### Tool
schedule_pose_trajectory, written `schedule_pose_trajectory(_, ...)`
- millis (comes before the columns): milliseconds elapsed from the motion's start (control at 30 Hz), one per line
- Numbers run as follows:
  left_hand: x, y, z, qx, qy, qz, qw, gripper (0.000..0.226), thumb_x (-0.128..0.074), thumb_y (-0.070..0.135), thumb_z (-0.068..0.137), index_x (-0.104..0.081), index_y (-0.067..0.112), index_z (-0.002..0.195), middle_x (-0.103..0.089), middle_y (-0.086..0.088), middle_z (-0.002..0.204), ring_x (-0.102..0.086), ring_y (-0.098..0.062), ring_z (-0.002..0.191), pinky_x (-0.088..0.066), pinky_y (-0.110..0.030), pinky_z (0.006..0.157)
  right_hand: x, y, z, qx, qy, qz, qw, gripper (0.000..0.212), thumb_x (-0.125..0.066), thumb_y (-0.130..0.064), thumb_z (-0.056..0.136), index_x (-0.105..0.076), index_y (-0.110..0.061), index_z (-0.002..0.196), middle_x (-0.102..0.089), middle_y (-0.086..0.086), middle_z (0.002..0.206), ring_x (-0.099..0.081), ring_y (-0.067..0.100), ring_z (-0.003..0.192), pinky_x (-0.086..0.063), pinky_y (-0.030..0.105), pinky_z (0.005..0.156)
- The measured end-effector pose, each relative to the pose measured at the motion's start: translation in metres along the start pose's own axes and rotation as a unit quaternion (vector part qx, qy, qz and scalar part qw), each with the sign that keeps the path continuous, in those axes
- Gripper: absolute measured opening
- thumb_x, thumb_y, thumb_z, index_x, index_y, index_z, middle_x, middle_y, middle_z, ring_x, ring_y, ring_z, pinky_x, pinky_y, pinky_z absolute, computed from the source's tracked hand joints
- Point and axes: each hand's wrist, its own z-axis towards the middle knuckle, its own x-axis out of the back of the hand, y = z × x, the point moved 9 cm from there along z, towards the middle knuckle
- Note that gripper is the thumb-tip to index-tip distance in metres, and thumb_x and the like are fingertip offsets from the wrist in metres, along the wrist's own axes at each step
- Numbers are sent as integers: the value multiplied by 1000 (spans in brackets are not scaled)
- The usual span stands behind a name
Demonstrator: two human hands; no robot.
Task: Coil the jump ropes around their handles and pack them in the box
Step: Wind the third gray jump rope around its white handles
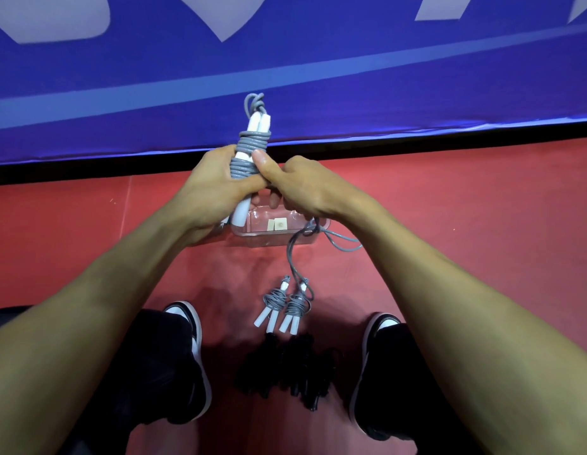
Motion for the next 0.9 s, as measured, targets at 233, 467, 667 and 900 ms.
schedule_pose_trajectory(233, -11, -9, 1, 68, -56, -170, 982, 22, -40, 17, 101, -59, 9, 100, -63, -4, 81, -56, -15, 72, -45, -31, 73, 7, 4, -1, -19, 28, 9, 999, 79, -26, -67, 100, -60, -5, 65, -52, -1, 50, -49, 16, 49, -40, 31, 59)
schedule_pose_trajectory(467, -10, -4, 2, 10, -57, -125, 991, 18, -49, 0, 101, -63, 4, 113, -72, -1, 88, -69, -10, 82, -55, -22, 74, 10, 8, -3, -29, 29, 14, 999, 83, -24, -69, 99, -62, -3, 67, -60, 5, 52, -51, 10, 39, -44, 29, 57)
schedule_pose_trajectory(667, 9, -7, 3, 5, 14, -14, 1000, 41, -83, 13, 80, -63, 2, 114, -68, -6, 96, -67, -14, 87, -59, -32, 84, 7, 10, -1, -39, 11, 51, 998, 90, -18, -73, 97, -70, -5, 72, -65, 4, 54, -55, 12, 45, -46, 28, 56)
schedule_pose_trajectory(900, 7, 0, 3, -13, 15, 32, 999, 24, -63, 19, 99, -50, 12, 119, -55, 6, 81, -53, -1, 62, -44, -17, 58, 9, 12, 2, -35, 21, 54, 998, 88, -18, -72, 98, -65, -13, 52, -59, 0, 48, -52, 14, 45, -44, 30, 60)
